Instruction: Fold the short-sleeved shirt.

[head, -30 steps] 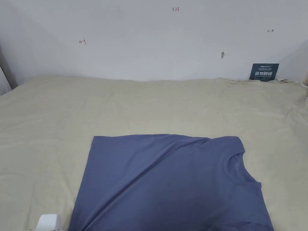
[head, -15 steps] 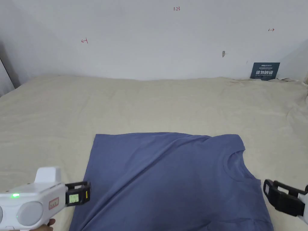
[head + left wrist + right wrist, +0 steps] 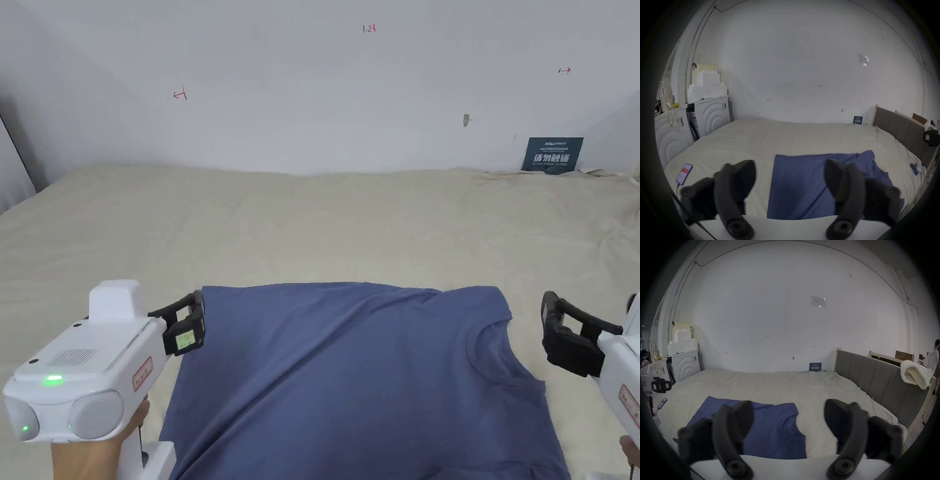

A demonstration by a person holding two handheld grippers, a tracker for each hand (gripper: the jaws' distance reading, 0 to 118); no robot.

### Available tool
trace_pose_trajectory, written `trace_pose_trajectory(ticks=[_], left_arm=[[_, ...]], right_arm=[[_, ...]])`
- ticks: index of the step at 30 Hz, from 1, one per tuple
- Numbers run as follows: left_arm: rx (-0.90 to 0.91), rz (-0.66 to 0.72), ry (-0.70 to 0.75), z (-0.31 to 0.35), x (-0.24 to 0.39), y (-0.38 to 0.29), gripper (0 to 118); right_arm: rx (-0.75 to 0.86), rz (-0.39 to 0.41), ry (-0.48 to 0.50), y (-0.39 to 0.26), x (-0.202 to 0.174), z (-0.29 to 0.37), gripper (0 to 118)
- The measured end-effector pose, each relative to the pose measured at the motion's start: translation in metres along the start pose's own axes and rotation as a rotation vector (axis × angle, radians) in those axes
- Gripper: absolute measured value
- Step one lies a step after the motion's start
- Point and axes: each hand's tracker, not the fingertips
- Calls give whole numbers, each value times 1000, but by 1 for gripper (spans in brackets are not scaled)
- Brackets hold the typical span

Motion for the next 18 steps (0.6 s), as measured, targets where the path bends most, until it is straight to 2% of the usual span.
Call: trace_pose_trajectory(ticks=[1, 2, 3, 5, 6, 9, 18], left_arm=[[31, -4, -4, 2, 3, -1, 78], [46, -13, 4, 2, 6, -2, 63], [59, -22, 9, 4, 9, -2, 51], [91, -46, 3, 7, 14, -5, 29], [103, -55, -2, 7, 18, -7, 21], [115, -76, 0, 9, 25, -12, 1], [81, -78, -7, 7, 28, -21, 0]], right_arm=[[15, 3, -12, 0, -3, 1, 77], [27, 0, -20, 0, -5, 2, 56], [36, 2, -21, -1, -6, 3, 41], [58, -3, -22, -2, -8, 3, 15], [64, 3, -29, -3, -10, 3, 8], [79, 17, -35, -4, -14, 6, 1], [79, 5, -30, -14, -12, 2, 0]])
